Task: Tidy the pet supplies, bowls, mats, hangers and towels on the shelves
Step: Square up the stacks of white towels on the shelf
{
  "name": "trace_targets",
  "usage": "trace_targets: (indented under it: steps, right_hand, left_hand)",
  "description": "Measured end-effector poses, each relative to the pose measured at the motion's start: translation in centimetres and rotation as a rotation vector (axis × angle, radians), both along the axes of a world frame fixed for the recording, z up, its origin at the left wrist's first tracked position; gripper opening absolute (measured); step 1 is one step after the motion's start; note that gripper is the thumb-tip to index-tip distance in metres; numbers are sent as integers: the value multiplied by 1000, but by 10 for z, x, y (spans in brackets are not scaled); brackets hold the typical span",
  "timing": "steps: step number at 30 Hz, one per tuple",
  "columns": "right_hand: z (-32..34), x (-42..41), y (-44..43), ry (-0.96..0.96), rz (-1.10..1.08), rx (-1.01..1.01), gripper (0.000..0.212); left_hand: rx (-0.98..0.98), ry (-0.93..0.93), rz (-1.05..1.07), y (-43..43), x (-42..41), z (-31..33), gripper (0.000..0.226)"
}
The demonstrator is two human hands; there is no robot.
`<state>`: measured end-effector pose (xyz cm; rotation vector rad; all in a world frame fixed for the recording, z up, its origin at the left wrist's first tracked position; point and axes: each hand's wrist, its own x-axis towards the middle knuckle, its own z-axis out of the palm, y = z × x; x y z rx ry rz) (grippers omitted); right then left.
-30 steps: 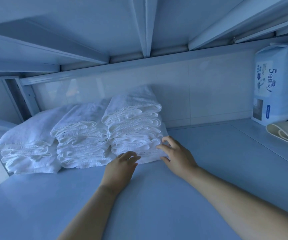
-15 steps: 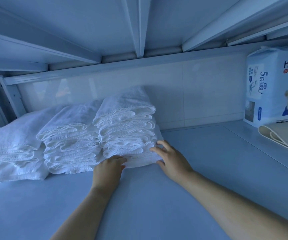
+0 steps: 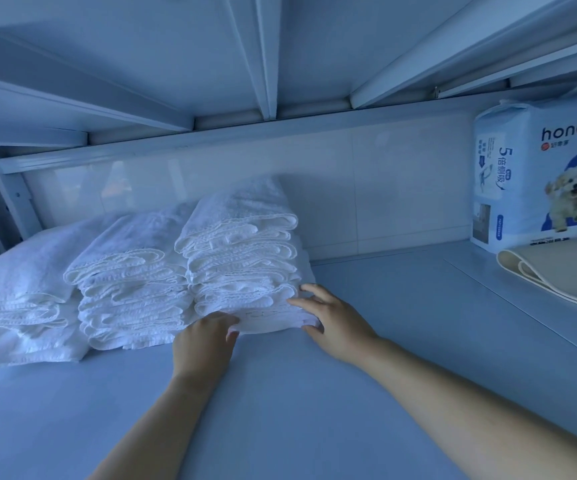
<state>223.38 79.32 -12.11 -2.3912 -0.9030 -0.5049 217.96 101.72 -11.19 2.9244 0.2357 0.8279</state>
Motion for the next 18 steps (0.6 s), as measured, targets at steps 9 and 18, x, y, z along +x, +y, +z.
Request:
trace_targets:
  steps: [9, 18]
  right_hand:
    - [9, -36, -69, -66, -66, -34, 43]
    - [22, -86, -179, -103, -228, -53, 40]
  left_hand:
    - [-37, -125, -161, -51, -25, 12, 32]
    - [-80, -192, -451, -177, -56, 42, 34]
